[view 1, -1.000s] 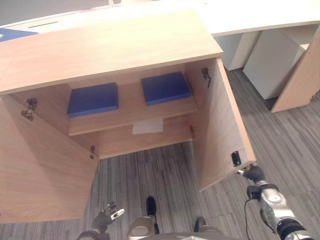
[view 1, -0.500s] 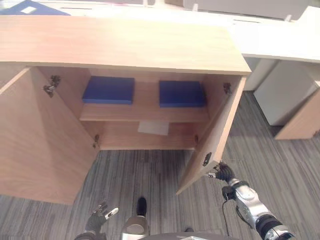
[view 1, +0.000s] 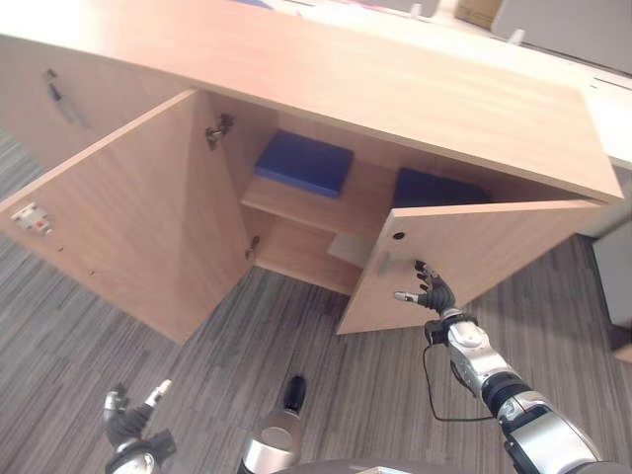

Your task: Put the empty folder in the office cabinet

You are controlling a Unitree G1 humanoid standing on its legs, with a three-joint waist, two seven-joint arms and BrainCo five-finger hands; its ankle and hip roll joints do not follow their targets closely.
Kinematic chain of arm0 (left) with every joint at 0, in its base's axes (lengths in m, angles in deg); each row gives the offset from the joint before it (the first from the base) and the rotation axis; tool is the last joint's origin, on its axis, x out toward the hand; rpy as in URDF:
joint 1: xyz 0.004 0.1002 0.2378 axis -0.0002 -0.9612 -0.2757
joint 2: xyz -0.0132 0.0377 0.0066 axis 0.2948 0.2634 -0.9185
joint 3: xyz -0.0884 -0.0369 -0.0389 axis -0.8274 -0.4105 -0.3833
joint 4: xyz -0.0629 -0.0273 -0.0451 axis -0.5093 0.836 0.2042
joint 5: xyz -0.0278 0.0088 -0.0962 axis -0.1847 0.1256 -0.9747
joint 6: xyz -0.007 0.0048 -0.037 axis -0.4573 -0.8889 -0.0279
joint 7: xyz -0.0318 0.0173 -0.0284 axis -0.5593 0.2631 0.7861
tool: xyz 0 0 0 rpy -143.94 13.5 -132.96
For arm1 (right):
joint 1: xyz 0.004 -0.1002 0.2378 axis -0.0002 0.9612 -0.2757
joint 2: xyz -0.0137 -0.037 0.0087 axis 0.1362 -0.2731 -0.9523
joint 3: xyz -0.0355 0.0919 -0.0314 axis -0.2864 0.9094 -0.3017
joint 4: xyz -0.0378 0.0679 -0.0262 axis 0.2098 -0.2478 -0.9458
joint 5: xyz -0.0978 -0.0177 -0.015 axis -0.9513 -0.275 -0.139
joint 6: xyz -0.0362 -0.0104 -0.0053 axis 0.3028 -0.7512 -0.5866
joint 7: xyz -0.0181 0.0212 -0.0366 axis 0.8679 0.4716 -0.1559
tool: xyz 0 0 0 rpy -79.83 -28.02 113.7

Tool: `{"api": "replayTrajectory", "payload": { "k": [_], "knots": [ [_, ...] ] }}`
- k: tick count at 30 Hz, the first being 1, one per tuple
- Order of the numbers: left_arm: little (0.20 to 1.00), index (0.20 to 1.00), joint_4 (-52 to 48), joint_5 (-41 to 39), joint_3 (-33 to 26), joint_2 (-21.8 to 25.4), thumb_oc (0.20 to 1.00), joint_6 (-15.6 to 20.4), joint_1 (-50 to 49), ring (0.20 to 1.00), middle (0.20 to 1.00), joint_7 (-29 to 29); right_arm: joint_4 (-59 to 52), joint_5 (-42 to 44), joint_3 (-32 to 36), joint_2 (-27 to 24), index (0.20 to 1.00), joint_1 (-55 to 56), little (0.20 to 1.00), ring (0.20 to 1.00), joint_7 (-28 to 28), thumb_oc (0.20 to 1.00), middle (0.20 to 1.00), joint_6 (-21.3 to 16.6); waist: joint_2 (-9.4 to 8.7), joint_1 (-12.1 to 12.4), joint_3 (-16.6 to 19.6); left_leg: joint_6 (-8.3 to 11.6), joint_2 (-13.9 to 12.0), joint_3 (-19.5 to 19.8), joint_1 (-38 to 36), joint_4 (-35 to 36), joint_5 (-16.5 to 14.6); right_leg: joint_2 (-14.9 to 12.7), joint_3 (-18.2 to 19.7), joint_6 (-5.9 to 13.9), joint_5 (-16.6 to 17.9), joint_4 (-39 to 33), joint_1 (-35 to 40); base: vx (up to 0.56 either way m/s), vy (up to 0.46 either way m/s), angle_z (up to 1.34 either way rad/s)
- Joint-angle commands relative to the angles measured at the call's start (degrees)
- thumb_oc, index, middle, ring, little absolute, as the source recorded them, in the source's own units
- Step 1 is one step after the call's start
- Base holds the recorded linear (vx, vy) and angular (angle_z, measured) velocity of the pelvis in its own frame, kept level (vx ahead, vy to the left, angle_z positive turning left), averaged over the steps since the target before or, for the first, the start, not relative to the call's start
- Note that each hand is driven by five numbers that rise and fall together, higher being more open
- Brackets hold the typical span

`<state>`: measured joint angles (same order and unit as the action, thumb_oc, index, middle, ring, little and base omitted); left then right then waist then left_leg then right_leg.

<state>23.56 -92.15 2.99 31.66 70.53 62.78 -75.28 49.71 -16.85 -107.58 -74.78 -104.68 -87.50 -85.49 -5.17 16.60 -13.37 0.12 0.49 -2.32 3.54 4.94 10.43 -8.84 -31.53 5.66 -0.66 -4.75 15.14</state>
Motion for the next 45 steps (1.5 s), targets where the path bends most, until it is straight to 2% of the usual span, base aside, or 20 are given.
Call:
{"api": "replayTrajectory", "payload": {
  "k": [1, 3, 8, 10, 12, 16, 17, 18, 19, 21, 22, 24, 26, 32, 35, 38, 41, 45],
  "knots": [
    [1.0, 1.0, -1.39, 4.97, 1.64, 3.2, 1.0, 7.61, 1.5, 1.0, 1.0, -8.37, 0.4, 0.6, 0.03, -2.57, 1.0, -0.48, 1.0, 1.0, 1.4, 1.0, 1.0, 0.86, 3.98, 1.99, 0.75, 2.42, -2.89, 0.11, -6.04, 0.06, -9.85, 0.56, 1.9, -0.32, -2.53, 3.71, -3.28, 0.07, 0.113, 0.28],
    [1.0, 1.0, -3.21, 6.93, -0.8, 4.46, 1.0, 8.87, 1.01, 1.0, 1.0, -10.39, 0.32, 0.16, -0.18, -2.75, 1.0, 2.29, 1.0, 1.0, 0.45, 1.0, 1.0, 1.51, 3.81, 2.12, 0.45, 2.27, -2.91, 0.26, -5.82, 0.06, -9.81, 0.44, 1.92, -0.3, -2.65, 4.02, -3.45, 0.05, 0.118, 0.16],
    [1.0, 1.0, -5.94, 8.72, -4.67, 8.17, 1.0, 9.04, 1.52, 1.0, 1.0, -12.8, -1.23, -1.26, -0.64, -3.19, 1.0, 7.84, 1.0, 1.0, -0.31, 1.0, 1.0, 2.45, 3.42, 1.4, -0.54, 1.77, -3.06, 0.02, -5.13, 0.06, -9.84, 0.12, 2.42, 0.01, -2.9, 5.18, -4.64, 0.02, 0.095, 0.04],
    [1.0, 1.0, -7.11, 6.78, -9.3, 14.42, 1.0, 7.86, 4.04, 1.0, 1.0, -12.52, -3.31, -2.9, -1.46, -3.54, 1.0, 11.89, 1.0, 1.0, 0.28, 1.0, 1.0, 2.66, 2.49, -0.16, -2.64, 1.11, -3.43, -0.9, -4.08, 0.06, -9.94, -0.18, 3.58, 0.58, -2.83, 6.67, -6.72, -0.05, 0.091, -0.06],
    [1.0, 1.0, -7.43, 5.42, -11.24, 17.78, 1.0, 7.38, 5.95, 1.0, 1.0, -13.44, -4.49, -3.79, -1.51, -3.92, 1.0, 13.77, 1.0, 1.0, 0.67, 1.0, 1.0, 2.57, 1.62, -1.22, -4.14, 0.69, -3.76, -1.67, -3.06, -0.11, -10.04, -0.32, 4.55, 0.89, -2.81, 7.72, -8.4, -0.08, 0.065, 0.02],
    [1.0, 1.0, -7.35, 4.9, -12.14, 19.49, 1.0, 7.29, 6.97, 1.0, 1.0, -14.49, -4.9, -3.8, -1.47, -4.24, 1.0, 14.34, 1.0, 1.0, 0.8, 1.0, 1.0, 2.92, 1.12, -1.76, -5.03, 0.47, -3.95, -2.18, -2.38, -0.25, -10.08, -0.35, 5.19, 1.01, -2.85, 8.27, -9.35, -0.07, 0.043, -0.13],
    [1.0, 1.0, -7.32, 4.35, -13.63, 22.2, 1.0, 6.87, 8.31, 1.0, 1.0, -15.97, -5.07, -4.34, -1.11, -4.57, 1.0, 15.55, 1.0, 1.0, 0.63, 1.0, 1.0, 2.53, 0.3, -2.57, -6.45, 0.15, -4.33, -2.9, -1.38, -0.51, -10.23, -0.48, 6.08, 1.26, -2.83, 9.23, -10.99, -0.07, 0.049, -0.22],
    [1.0, 1.0, -7.32, 4.35, -13.63, 22.2, 1.0, 6.87, 8.31, 1.0, 1.0, -15.97, -5.07, -4.34, -1.11, -4.57, 1.0, 15.55, 1.0, 1.0, 0.63, 1.0, 1.0, 2.53, 0.3, -2.57, -6.45, 0.15, -4.33, -2.9, -1.38, -0.51, -10.23, -0.48, 6.08, 1.26, -2.83, 9.23, -10.99, -0.13, 0.103, -0.28],
    [1.0, 1.0, -7.23, 3.59, -15.65, 25.62, 1.0, 5.82, 9.82, 1.0, 1.0, -17.91, -5.26, -4.76, -0.36, -5.27, 1.0, 16.95, 1.0, 1.0, 0.36, 1.0, 1.0, 2.21, -0.74, -3.5, -7.93, -0.15, -4.88, -3.78, -0.31, -0.83, -10.47, -0.45, 7.26, 1.49, -2.78, 10.07, -12.62, -0.05, 0.054, -0.06],
    [1.0, 1.0, -7.23, 3.59, -15.65, 25.62, 1.0, 5.82, 9.82, 1.0, 1.0, -17.91, -5.26, -4.76, -0.36, -5.27, 1.0, 16.95, 1.0, 1.0, 0.36, 1.0, 1.0, 2.21, -0.74, -3.5, -7.93, -0.15, -4.88, -3.78, -0.31, -0.83, -10.47, -0.45, 7.26, 1.49, -2.78, 10.07, -12.62, -0.04, 0.054, -0.11],
    [1.0, 1.0, -6.61, 2.92, -17.34, 28.67, 1.0, 4.72, 11.0, 1.0, 1.0, -18.81, -4.96, -4.52, 0.48, -5.82, 1.0, 17.52, 1.0, 1.0, 0.33, 1.0, 1.0, 2.15, -1.57, -4.14, -9.14, -0.31, -5.18, -4.28, 1.08, -1.92, -11.0, -0.41, 8.11, 1.6, -2.7, 10.41, -13.74, -0.06, 0.067, -0.11],
    [1.0, 1.0, -5.72, 1.85, -18.96, 32.43, 1.0, 2.47, 12.8, 1.0, 1.0, -17.5, -3.85, -3.98, 1.15, -6.18, 1.0, 17.99, 1.0, 1.0, -0.14, 1.0, 1.0, 0.55, -2.68, -4.75, -10.48, -0.38, -5.8, -5.07, 2.45, -2.97, -11.65, -0.37, 9.18, 1.97, -2.14, 10.52, -14.95, -0.05, 0.043, -0.03],
    [1.0, 1.0, -5.08, 1.16, -19.41, 33.64, 1.0, 1.13, 13.45, 1.0, 1.0, -16.51, -3.82, -3.35, 1.66, -6.36, 1.0, 18.08, 1.0, 1.0, -0.51, 1.0, 1.0, 0.02, -3.22, -5.01, -10.79, -0.4, -5.98, -5.35, 2.68, -3.21, -12.0, -0.35, 9.67, 2.21, -1.91, 10.37, -15.13, 0.0, 0.0, 0.0],
    [1.0, 1.0, -3.52, 0.88, -19.62, 34.94, 1.0, -0.74, 14.7, 1.0, 1.0, -13.67, -5.08, -1.43, 2.36, -6.78, 1.0, 17.34, 1.0, 1.0, -1.63, 1.0, 1.0, -0.11, -4.45, -5.55, -11.07, -0.31, -6.33, -6.22, 3.08, -3.91, -12.82, -0.14, 10.21, 2.54, -1.71, 9.67, -15.15, 0.0, -0.006, -0.02],
    [1.0, 1.0, -3.02, -0.01, -17.48, 35.17, 1.0, -2.32, 16.78, 1.0, 1.0, -6.72, -5.1, -0.99, 2.66, -7.28, 1.0, 16.71, 1.0, 1.0, -2.42, 1.0, 1.0, -0.89, -4.95, -6.58, -11.07, -0.09, -6.84, -7.22, 2.35, -3.77, -13.24, 0.08, 11.11, 2.83, -1.47, 9.83, -15.61, 0.0, -0.022, -0.06],
    [1.0, 1.0, -3.39, -0.41, -16.3, 34.41, 1.0, -3.24, 17.2, 1.0, 1.0, -3.67, -5.39, 0.0, 2.84, -7.33, 1.0, 16.62, 1.0, 1.0, -2.29, 1.0, 1.0, -1.06, -4.99, -6.9, -10.93, -0.06, -6.91, -7.65, 1.93, -3.61, -13.38, 0.09, 11.26, 2.92, -1.35, 9.6, -15.38, 0.0, -0.043, -0.12],
    [1.0, 1.0, -3.32, 0.17, -12.85, 30.34, 1.0, -2.63, 16.84, 1.0, 1.0, 1.87, -6.09, 1.01, 4.2, -7.19, 1.0, 17.13, 1.0, 1.0, -2.68, 1.0, 1.0, -0.62, -4.5, -8.21, -9.8, 0.02, -6.82, -8.45, 0.34, -2.75, -13.32, 0.21, 11.89, 3.01, -1.2, 9.3, -14.91, 0.0, -0.033, -0.1],
    [1.0, 1.0, -3.3, 0.32, -9.01, 26.24, 1.0, -1.9, 17.12, 1.0, 1.0, 2.83, -6.56, 0.38, 5.14, -6.98, 1.0, 18.3, 1.0, 1.0, -3.52, 1.0, 1.0, 0.09, -3.5, -9.74, -8.38, 0.25, -6.46, -9.05, -1.04, -1.54, -12.85, 0.44, 12.81, 2.89, -1.03, 8.39, -14.26, 0.0, -0.019, -0.15]
  ]
}}
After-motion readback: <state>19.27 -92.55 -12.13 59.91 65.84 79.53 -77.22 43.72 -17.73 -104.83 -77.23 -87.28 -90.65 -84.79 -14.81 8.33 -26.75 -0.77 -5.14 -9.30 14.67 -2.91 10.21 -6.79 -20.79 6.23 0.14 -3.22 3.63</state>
